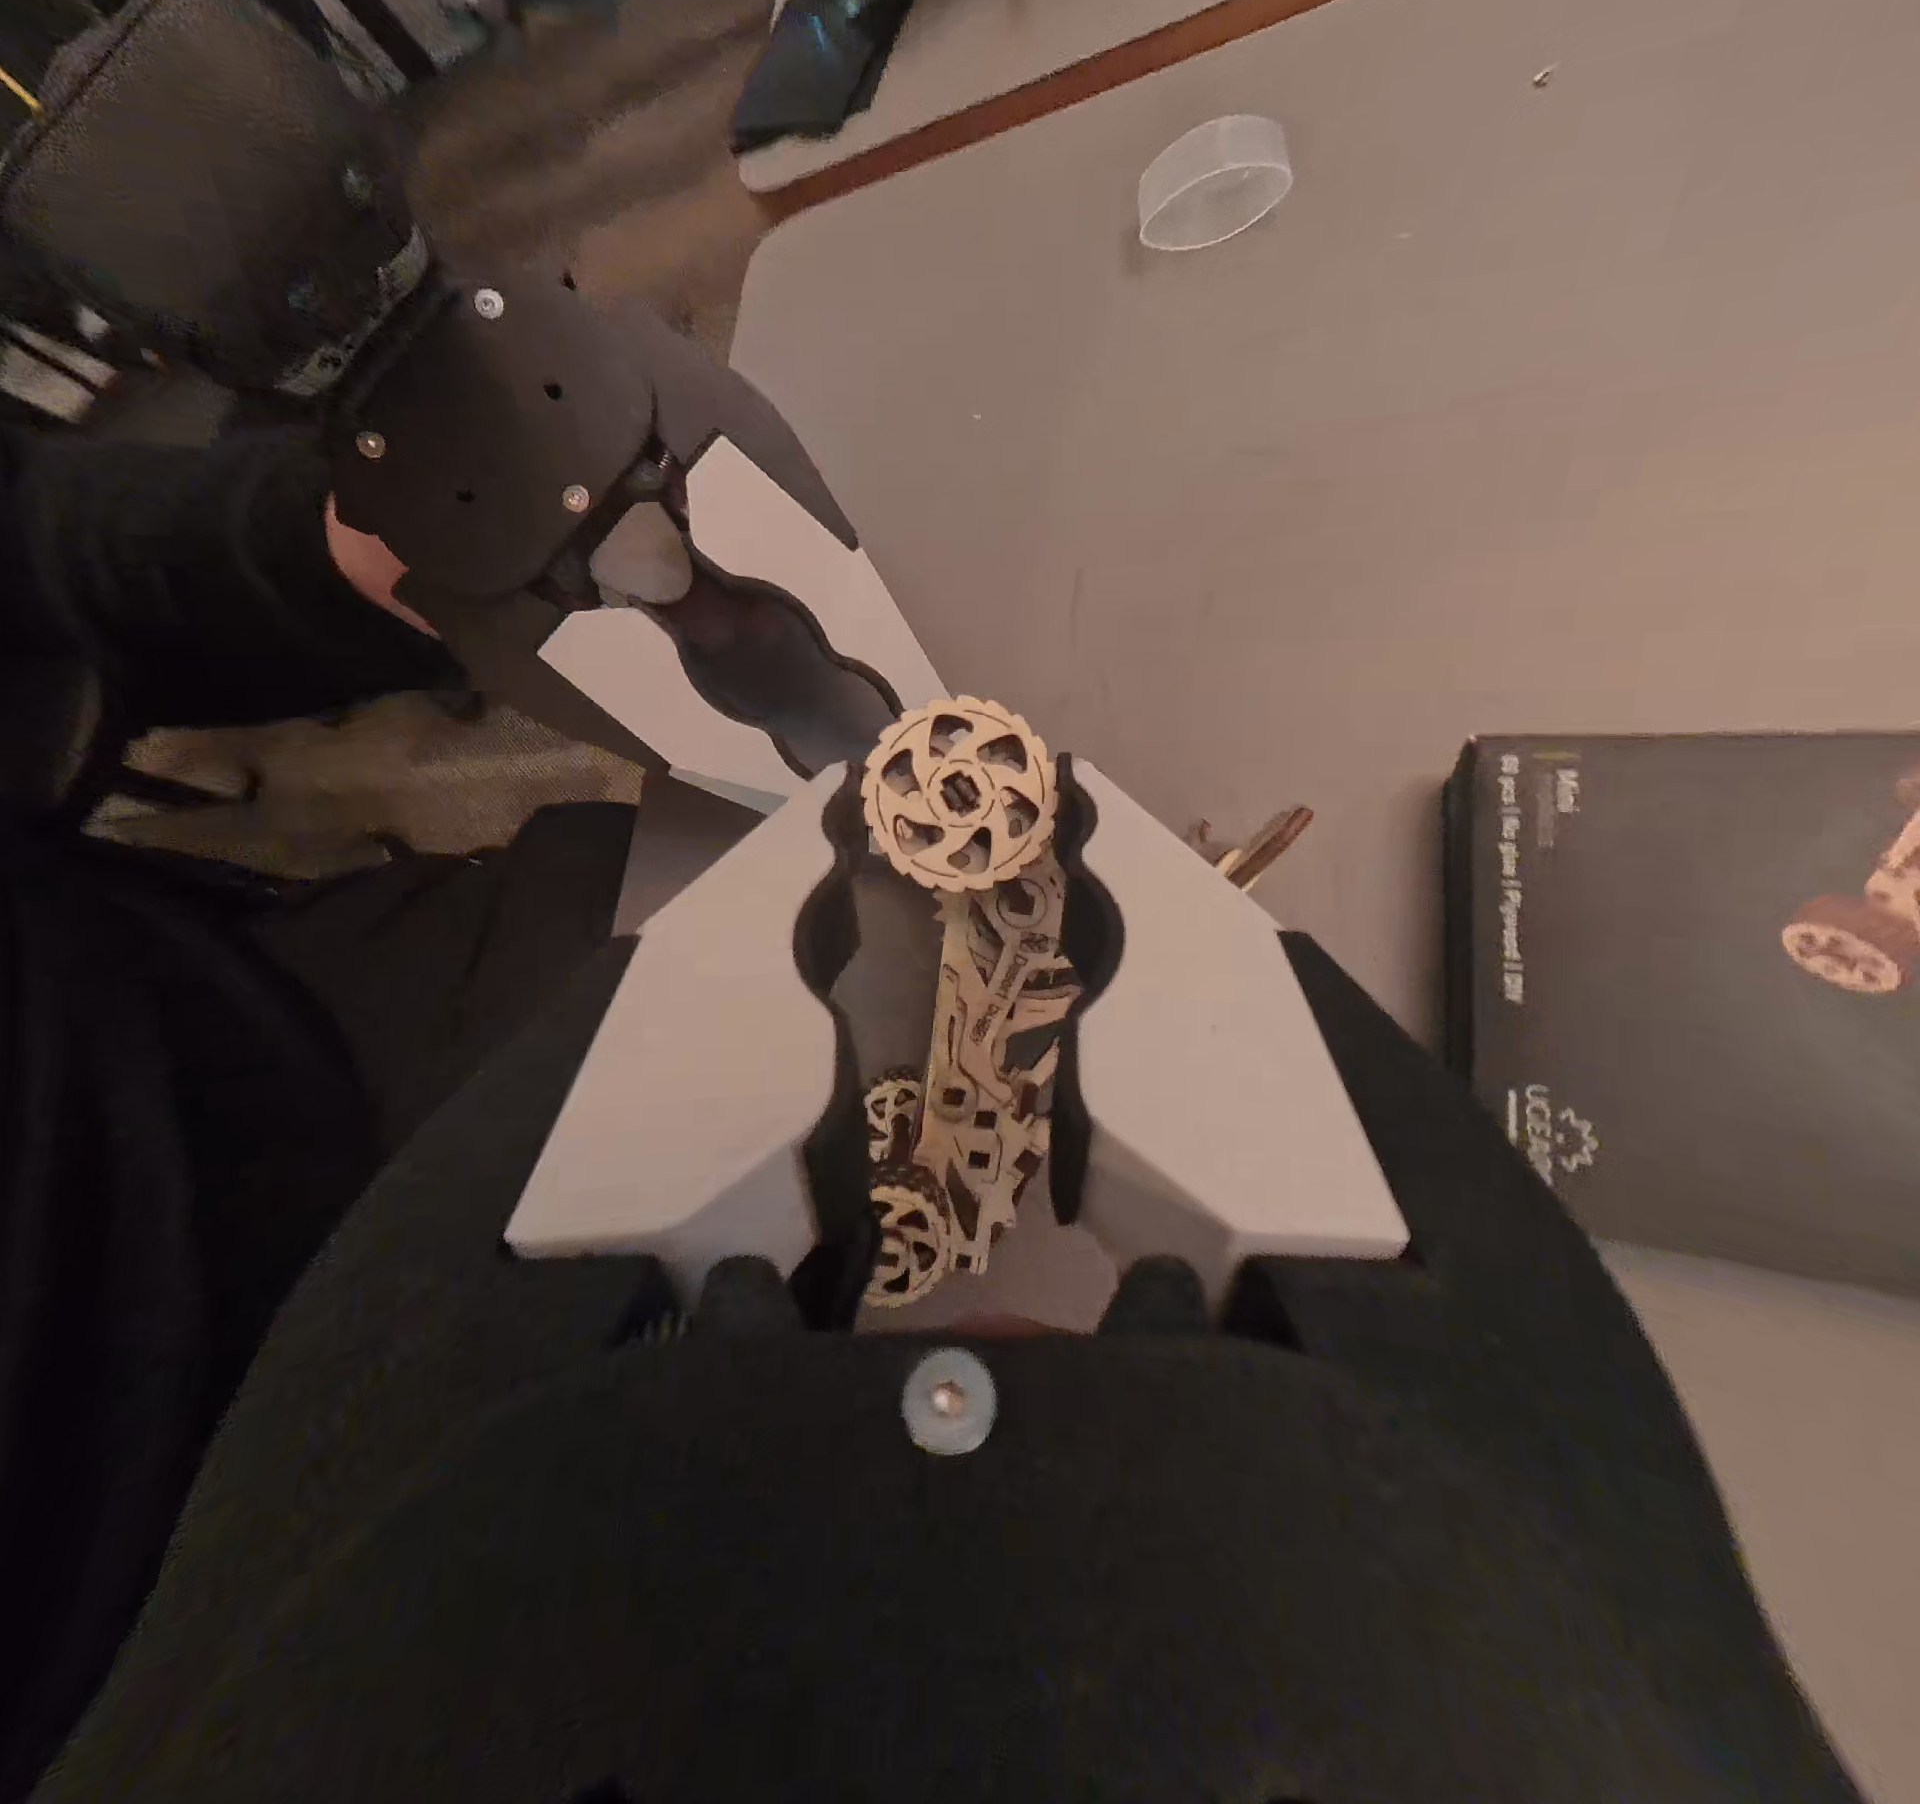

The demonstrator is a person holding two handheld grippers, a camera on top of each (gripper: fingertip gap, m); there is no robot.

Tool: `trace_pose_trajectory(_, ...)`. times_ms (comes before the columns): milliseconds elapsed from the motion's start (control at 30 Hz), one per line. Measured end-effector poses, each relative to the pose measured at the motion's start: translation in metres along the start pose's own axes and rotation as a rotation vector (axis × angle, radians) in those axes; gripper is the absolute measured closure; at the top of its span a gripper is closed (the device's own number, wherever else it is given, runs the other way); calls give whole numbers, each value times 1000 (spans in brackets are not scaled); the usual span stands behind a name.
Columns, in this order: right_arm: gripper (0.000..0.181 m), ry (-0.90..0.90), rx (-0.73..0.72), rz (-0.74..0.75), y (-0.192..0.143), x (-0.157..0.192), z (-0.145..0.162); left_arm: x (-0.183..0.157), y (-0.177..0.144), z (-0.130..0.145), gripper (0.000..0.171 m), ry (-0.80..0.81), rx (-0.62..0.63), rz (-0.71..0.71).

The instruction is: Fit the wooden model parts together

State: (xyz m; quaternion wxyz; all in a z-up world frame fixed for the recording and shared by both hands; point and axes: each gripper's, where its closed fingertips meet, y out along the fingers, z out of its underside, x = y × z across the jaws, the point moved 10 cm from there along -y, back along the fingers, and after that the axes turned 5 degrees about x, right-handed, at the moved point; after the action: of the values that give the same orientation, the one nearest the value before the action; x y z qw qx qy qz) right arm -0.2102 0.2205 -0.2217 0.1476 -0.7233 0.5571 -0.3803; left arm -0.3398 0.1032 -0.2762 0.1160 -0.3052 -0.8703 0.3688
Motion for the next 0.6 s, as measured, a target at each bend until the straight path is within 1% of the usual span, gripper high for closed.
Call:
trace_pose_trajectory(100, 147, 63, -83, -38, -14, -7, 9, -1, -4, -10, 148, 16, -31, -6)
trace_pose_trajectory(233, 147, 134, -168, -81, -29, -16, 23, -1, -4, -23, 148, 28, -52, 37)
trace_pose_trajectory(300, 147, 172, -190, -84, -33, -22, 34, 1, -3, -26, 171, 28, -64, 56)
trace_pose_trajectory(367, 147, 210, -216, -116, -37, -27, 44, 2, -2, -29, 171, 40, -76, 54)
trace_pose_trajectory(467, 147, 221, -225, -114, -40, -30, 52, 2, 6, -31, 169, 47, -76, 67)
trace_pose_trajectory(533, 147, 231, -234, -114, -44, -33, 55, 4, 9, -32, 162, 28, -111, 49)
trace_pose_trajectory(600, 147, 236, -250, -114, -47, -33, 58, 5, 12, -32, 149, -6, -131, 47)
